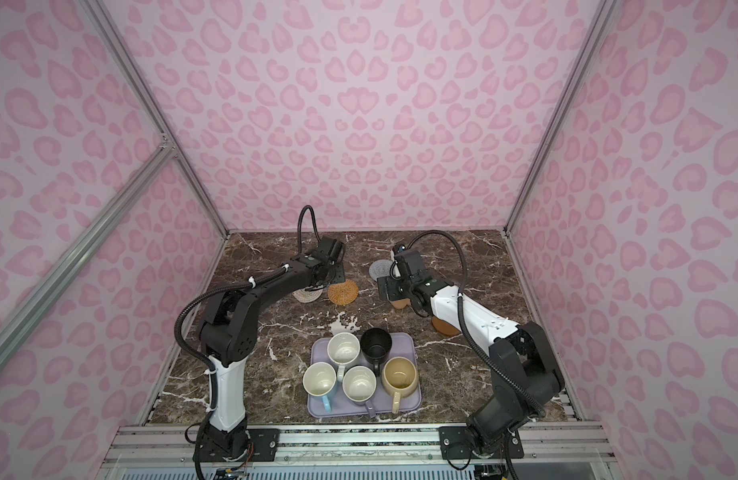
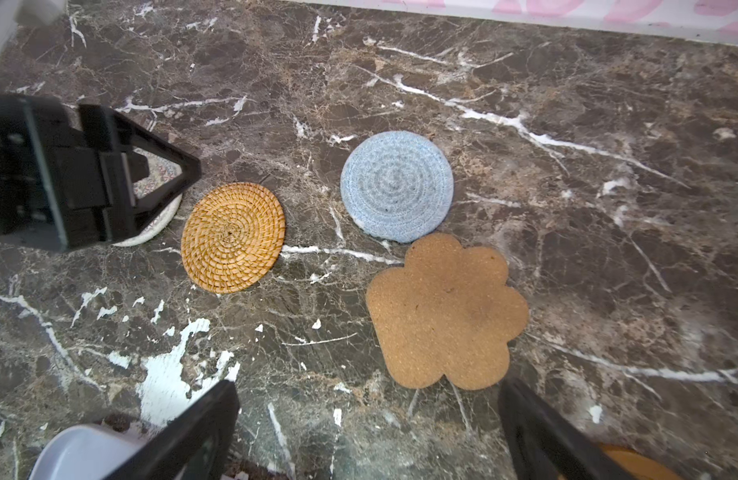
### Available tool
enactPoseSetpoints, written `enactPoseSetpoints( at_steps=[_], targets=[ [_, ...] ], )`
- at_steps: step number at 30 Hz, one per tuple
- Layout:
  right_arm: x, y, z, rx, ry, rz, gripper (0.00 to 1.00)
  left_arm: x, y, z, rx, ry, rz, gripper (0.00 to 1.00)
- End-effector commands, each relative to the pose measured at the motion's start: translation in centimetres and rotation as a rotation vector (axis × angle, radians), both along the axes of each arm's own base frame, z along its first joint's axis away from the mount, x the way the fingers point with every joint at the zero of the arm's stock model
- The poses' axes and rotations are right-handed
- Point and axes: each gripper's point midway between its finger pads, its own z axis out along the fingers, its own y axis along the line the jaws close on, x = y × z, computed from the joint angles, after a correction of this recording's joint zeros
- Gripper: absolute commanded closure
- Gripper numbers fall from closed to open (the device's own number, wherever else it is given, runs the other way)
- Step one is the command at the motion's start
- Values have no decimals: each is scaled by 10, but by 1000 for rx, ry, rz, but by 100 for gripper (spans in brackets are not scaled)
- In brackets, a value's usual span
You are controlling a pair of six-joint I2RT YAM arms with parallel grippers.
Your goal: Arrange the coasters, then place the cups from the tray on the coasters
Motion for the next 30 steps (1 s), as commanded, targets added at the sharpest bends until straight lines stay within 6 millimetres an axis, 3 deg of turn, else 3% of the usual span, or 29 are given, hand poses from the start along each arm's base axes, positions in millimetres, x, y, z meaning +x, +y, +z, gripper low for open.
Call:
enactPoseSetpoints(
  at_steps=[1, 3, 6, 9, 17, 21, 22, 26, 30],
  targets=[
    [10, 1, 5, 6, -19, -7, 0, -3, -3, 20, -66, -41, -17, 35],
    [14, 2, 7, 3, -25, -1, 0, -7, -4, 34, -103, -69, -30, 25],
    [24, 0, 8, -3, -35, -5, 0, -14, -2, 59, -134, -125, -45, 1],
    [36, -1, 6, 1, -26, -14, 3, -20, 1, 89, -199, -207, -50, 2],
    [65, 12, -11, -12, 3, -17, 6, -41, 43, 139, -256, -437, 60, 2],
    [81, 16, -36, -62, 44, -17, 8, -38, 53, 144, -292, -424, 32, 3],
    [91, 20, -31, -61, 27, -14, 8, -37, 55, 144, -310, -412, 28, 3],
    [108, 27, -46, -101, 34, 7, 11, -36, 57, 147, -426, -446, 4, 3],
    [121, 36, -63, -108, 69, 46, 17, -34, 53, 153, -426, -494, -14, 3]
  ],
)
